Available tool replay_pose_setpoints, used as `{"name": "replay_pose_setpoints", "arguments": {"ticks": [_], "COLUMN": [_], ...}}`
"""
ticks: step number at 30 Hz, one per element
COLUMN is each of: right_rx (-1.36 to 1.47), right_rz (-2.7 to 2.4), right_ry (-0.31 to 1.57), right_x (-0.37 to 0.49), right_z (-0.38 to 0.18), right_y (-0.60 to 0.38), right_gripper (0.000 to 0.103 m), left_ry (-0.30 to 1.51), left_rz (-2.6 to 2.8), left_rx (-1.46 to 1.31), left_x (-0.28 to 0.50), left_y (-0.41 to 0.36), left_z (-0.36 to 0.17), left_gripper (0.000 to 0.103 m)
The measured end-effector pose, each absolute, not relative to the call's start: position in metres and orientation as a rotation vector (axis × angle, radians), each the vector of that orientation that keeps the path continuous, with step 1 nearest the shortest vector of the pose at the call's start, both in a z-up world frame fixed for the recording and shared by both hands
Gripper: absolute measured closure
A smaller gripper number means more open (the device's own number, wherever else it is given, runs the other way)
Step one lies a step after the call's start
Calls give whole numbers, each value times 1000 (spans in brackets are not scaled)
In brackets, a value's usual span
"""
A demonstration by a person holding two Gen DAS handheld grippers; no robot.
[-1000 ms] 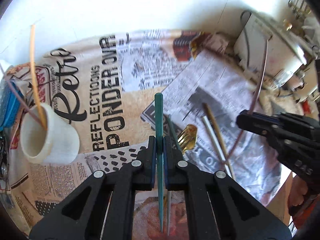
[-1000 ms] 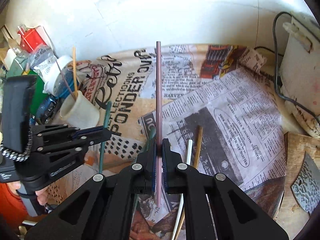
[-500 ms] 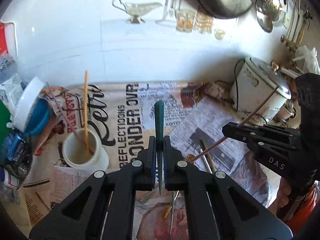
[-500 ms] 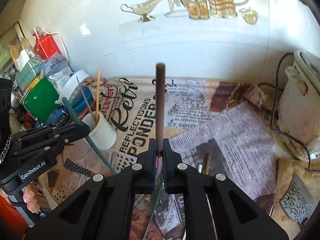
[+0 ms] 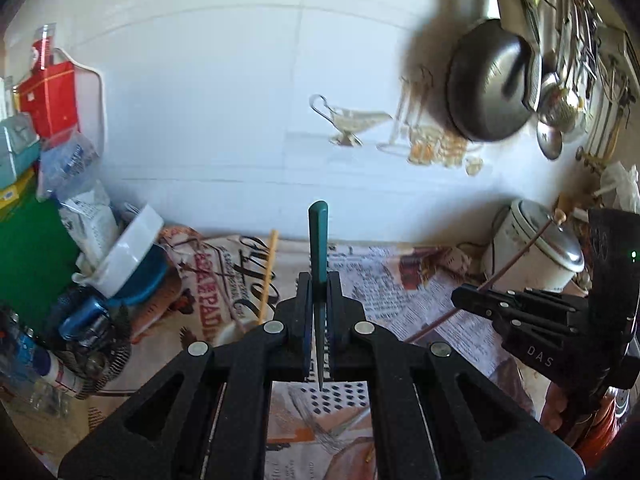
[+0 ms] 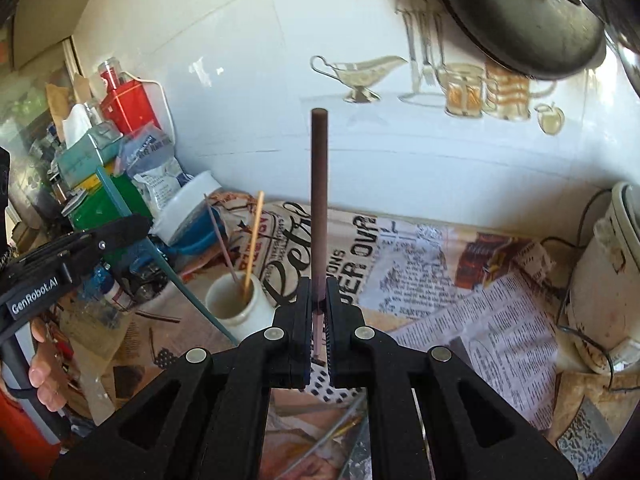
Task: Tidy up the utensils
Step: 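Lift both held chopsticks upright and carry them over the white cup, then lower both chopsticks into the white cup and open both tools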
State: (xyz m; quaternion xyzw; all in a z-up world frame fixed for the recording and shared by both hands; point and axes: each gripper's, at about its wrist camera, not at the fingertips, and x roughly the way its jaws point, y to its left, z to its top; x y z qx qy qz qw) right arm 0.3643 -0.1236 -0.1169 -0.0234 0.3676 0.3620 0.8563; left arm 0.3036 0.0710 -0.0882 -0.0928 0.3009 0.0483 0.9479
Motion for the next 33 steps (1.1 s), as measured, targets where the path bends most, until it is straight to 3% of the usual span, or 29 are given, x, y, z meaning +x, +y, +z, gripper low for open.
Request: {"name": "replay_pose_setpoints", "arguments": {"ticks": [14,33], "right_rx": [-50,-84], "right_rz": [826,791], "right_ry": [744,922], "right_x": [356,382], "right_z": [-105,-168], "right_y": [-42,15], "right_gripper": [98,98], "left_ry": [587,794], "left_rz": [140,48], "left_rx": [-225,-284], "left_x": [301,351], "left_y": [150,177], "left_z": [-84,-176], "left_gripper": [99,99]}}
